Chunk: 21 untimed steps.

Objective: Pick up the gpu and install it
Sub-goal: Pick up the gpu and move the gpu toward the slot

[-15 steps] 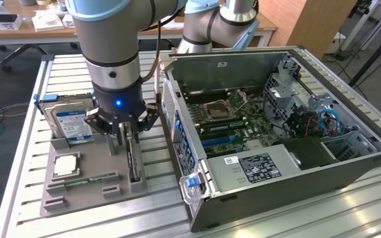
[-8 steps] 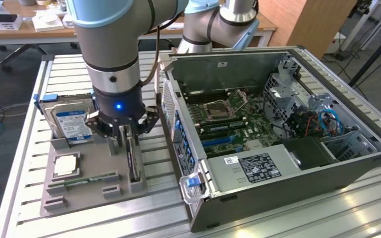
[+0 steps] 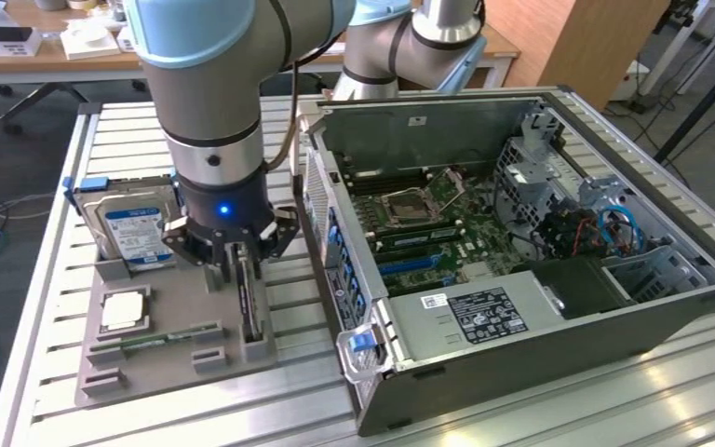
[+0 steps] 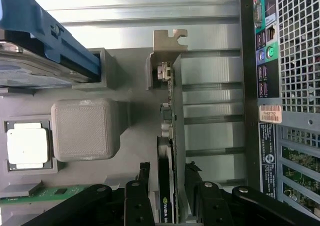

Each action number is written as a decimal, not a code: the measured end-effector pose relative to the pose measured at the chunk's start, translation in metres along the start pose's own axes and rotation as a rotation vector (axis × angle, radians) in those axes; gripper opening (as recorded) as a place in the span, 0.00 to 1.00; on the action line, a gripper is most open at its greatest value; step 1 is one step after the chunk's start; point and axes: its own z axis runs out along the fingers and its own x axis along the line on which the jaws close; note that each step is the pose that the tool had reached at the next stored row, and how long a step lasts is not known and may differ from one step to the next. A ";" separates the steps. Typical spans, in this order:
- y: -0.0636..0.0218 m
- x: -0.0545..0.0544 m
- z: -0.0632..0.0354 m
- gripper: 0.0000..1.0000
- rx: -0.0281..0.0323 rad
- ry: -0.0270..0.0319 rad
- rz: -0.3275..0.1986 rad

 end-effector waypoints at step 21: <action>-0.0007 0.000 0.0110 0.41 -0.0001 -0.0001 0.000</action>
